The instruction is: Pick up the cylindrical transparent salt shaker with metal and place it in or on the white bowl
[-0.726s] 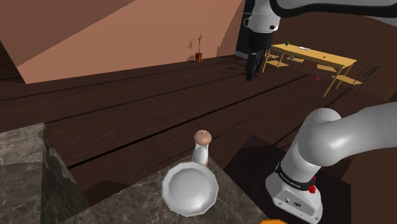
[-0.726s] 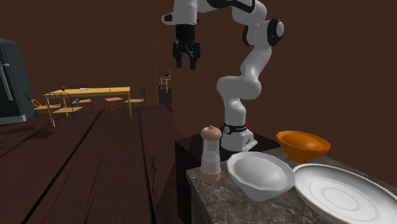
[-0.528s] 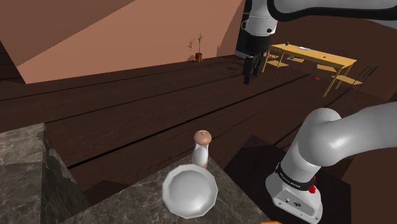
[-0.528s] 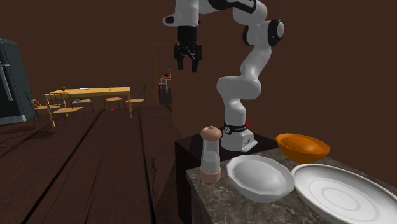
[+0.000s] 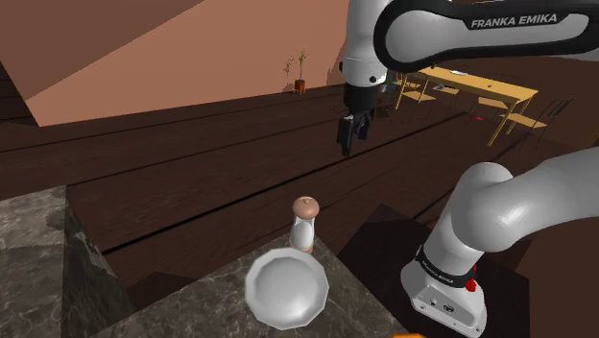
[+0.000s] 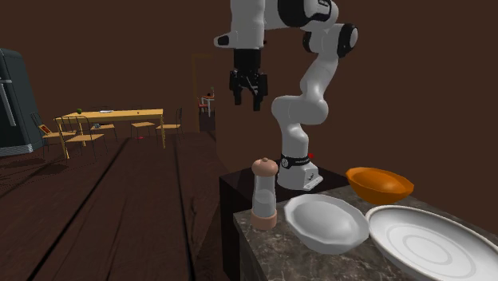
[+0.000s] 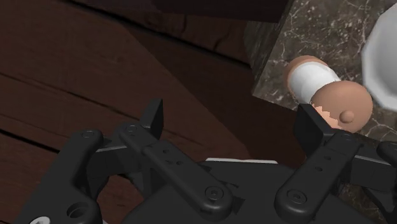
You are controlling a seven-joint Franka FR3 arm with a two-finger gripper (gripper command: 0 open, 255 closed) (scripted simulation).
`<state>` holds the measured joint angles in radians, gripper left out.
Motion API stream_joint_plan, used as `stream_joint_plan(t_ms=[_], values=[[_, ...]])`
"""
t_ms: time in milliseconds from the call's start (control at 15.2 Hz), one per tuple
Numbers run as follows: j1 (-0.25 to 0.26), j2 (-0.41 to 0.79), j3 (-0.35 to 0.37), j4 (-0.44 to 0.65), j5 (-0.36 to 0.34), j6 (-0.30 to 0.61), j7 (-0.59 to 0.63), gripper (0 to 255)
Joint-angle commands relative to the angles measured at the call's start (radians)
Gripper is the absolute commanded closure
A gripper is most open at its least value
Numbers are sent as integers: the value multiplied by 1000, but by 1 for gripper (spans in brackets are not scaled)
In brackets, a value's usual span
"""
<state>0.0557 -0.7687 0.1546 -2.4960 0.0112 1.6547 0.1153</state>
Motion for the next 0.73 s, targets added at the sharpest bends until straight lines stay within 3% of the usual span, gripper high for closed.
stream_joint_plan(t_ms=[0, 660], values=[[12, 24, 47, -24, 31, 43, 63, 0], [37, 280, 277, -4, 123, 250, 360, 0]])
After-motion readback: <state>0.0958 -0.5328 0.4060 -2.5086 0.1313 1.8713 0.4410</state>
